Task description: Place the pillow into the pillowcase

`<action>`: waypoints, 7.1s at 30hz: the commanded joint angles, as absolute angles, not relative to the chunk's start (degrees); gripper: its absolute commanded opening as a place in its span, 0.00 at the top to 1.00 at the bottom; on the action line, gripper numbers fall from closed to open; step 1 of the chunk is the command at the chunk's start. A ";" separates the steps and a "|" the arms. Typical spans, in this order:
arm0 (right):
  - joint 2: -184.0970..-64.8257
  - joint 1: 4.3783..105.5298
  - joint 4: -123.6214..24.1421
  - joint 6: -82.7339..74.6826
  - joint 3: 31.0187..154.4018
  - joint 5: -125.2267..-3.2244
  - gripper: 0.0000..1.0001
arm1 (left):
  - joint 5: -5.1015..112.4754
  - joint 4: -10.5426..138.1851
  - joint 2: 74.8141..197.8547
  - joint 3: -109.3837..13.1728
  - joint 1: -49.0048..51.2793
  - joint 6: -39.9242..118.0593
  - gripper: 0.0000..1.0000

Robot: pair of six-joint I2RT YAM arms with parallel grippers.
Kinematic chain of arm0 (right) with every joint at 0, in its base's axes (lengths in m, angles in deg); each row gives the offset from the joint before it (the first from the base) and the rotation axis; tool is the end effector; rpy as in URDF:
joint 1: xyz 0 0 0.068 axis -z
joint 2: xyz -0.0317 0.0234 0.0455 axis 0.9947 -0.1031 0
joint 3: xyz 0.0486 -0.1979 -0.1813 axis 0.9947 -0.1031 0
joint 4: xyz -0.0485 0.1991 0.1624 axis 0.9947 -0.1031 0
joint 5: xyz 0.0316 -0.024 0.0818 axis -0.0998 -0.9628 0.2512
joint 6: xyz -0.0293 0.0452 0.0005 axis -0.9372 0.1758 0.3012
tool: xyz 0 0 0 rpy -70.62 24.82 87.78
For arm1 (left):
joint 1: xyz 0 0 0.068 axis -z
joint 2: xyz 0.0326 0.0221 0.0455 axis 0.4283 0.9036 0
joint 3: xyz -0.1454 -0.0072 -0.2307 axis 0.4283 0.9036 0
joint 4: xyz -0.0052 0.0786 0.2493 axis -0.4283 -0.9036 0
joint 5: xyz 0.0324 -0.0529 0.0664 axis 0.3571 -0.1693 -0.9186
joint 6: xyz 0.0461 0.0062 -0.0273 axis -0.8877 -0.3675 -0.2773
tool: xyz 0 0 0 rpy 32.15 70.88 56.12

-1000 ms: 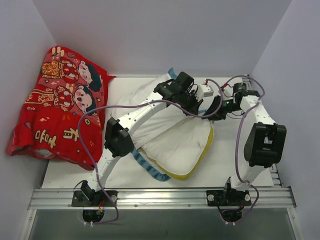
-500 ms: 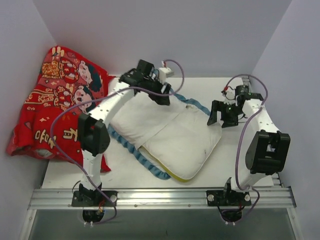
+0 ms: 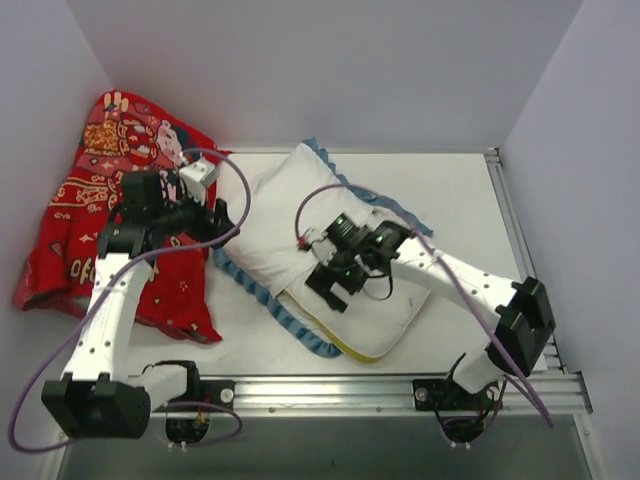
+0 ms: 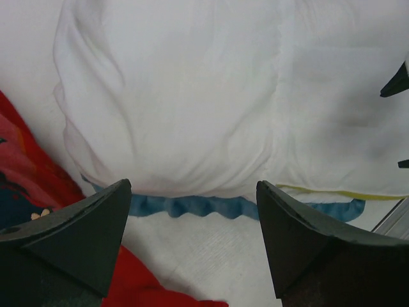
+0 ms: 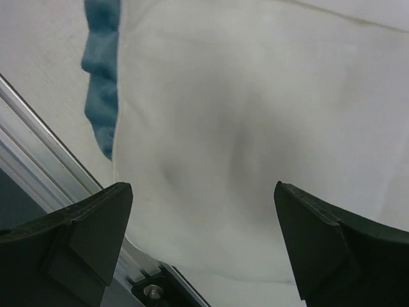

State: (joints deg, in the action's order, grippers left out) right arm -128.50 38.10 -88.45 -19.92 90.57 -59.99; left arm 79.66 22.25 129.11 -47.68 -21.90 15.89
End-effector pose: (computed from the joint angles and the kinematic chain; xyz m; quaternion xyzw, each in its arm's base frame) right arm 0.2158 0.2340 0.3015 -0.4640 0.8152 0.1978 0.2846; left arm 0.2448 -0.0349 0.3730 0.2442 0.8263 -0.2307 0.4521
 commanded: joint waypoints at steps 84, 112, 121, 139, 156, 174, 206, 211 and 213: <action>-126.87 73.78 -98.00 -9.16 80.28 -39.77 0.36 | 43.08 10.66 147.64 -55.82 22.97 15.10 0.23; -134.53 82.94 -95.64 -3.81 80.37 -6.12 1.00 | 85.59 4.41 173.95 -85.81 35.29 9.56 1.00; -131.27 83.82 -96.51 -9.16 73.42 -17.62 1.00 | 73.93 10.57 164.83 -63.57 26.14 2.18 1.00; -129.86 91.46 -102.32 -12.60 80.17 -30.90 0.16 | 50.61 14.87 181.41 -99.84 16.47 18.61 0.30; -146.39 92.08 -92.65 -5.13 82.91 -27.05 0.47 | 45.16 14.78 201.99 -112.08 16.56 20.37 0.38; -143.33 88.21 -90.72 2.15 88.62 -16.42 0.90 | 78.91 33.38 199.10 -120.78 23.76 42.06 1.00; -136.28 87.70 -99.16 -5.39 74.29 -23.27 0.02 | 56.59 18.12 158.22 -61.46 22.35 19.05 0.20; -139.27 84.43 -97.66 -4.34 75.52 -20.98 0.19 | 55.09 18.57 166.30 -66.27 22.54 18.79 0.28; -139.97 83.03 -97.66 -4.25 75.70 -20.63 0.31 | 54.57 18.56 168.76 -69.88 22.63 17.91 0.31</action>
